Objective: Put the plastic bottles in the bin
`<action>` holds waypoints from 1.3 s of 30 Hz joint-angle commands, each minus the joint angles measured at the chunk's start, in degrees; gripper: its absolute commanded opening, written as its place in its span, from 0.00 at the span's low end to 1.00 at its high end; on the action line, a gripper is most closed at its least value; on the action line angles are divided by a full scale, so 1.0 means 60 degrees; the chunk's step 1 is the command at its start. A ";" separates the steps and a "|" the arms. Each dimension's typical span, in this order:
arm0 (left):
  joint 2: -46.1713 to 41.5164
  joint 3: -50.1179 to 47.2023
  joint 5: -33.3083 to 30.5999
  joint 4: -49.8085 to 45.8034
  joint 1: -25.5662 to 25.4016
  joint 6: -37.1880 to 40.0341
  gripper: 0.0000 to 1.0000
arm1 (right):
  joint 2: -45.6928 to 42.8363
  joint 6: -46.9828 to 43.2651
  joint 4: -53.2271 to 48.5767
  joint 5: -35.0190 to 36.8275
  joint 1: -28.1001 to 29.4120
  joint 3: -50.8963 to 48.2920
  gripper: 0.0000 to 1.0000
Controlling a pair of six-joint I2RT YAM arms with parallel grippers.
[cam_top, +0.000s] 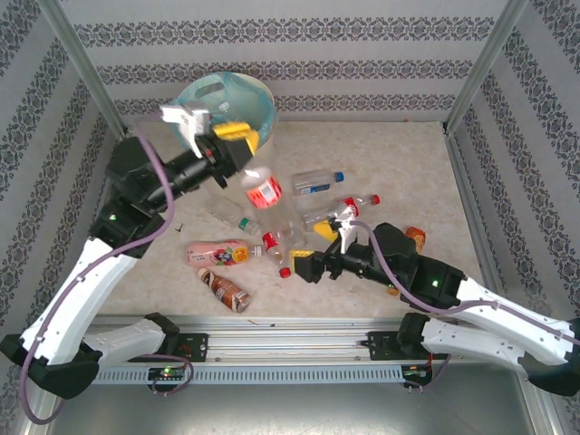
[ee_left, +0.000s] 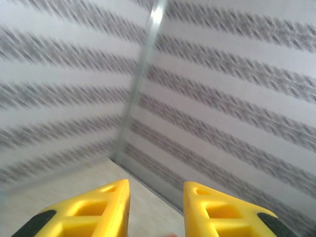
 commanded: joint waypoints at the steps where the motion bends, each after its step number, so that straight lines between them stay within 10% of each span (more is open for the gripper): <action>1: 0.0292 0.0933 -0.3273 -0.0200 0.0148 0.1957 0.00 | -0.0700 0.0418 -0.0525 0.2354 0.0103 -0.0331 0.98; 6: 0.1551 0.2080 -0.5009 0.0810 0.0610 0.3545 0.00 | -0.1301 0.0541 -0.0370 0.2637 0.0059 -0.0698 0.98; 16: 0.4296 0.3831 -0.4970 0.1225 0.2554 0.3252 0.00 | -0.1203 0.0819 -0.0481 0.2168 0.0059 -0.0468 0.98; 37: 0.6109 0.2091 -0.2517 0.2124 0.3043 0.1671 0.00 | -0.1216 0.2285 -0.0131 0.2015 0.0074 -0.1237 0.98; 39: 0.6165 0.2179 -0.2524 0.1756 0.3040 0.1789 0.26 | -0.1239 0.2350 -0.0181 0.2052 0.0070 -0.1268 0.98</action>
